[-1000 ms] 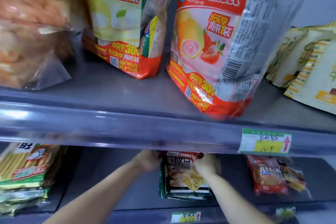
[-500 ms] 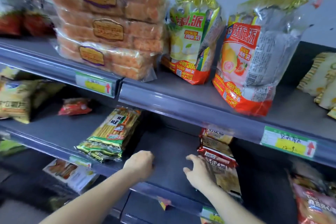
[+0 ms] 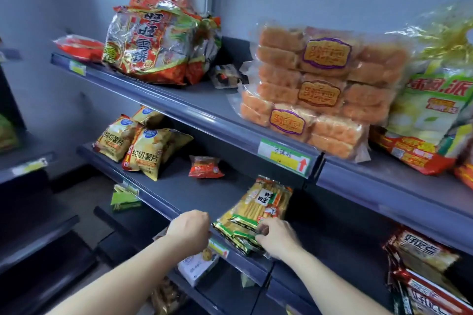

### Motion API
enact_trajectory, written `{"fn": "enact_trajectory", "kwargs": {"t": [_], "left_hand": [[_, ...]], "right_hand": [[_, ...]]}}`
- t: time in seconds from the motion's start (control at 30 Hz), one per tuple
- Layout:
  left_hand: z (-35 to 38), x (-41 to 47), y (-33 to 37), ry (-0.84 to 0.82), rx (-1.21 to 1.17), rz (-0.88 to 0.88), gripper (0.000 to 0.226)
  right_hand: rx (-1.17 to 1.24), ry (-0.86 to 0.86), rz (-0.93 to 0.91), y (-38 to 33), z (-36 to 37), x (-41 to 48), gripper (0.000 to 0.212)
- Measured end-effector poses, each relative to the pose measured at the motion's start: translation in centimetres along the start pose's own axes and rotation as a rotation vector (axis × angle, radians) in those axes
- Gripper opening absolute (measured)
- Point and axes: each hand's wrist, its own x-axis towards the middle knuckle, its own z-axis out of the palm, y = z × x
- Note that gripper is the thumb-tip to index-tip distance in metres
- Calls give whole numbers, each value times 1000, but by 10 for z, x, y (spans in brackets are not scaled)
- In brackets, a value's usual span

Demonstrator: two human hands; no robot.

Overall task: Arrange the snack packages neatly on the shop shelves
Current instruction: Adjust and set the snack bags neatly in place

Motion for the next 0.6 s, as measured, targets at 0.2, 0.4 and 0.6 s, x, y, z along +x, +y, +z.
{"fn": "enact_trajectory", "kwargs": {"t": [0.2, 0.4, 0.6], "left_hand": [[-12, 33, -90, 25, -11, -3, 9], [-6, 76, -147, 10, -61, -40, 16], [-1, 135, -171, -22, -98, -41, 15]], "right_hand": [[21, 11, -5, -82, 27, 51, 20], [64, -23, 68, -122, 51, 105, 19], [197, -11, 166, -129, 73, 182, 31]]}}
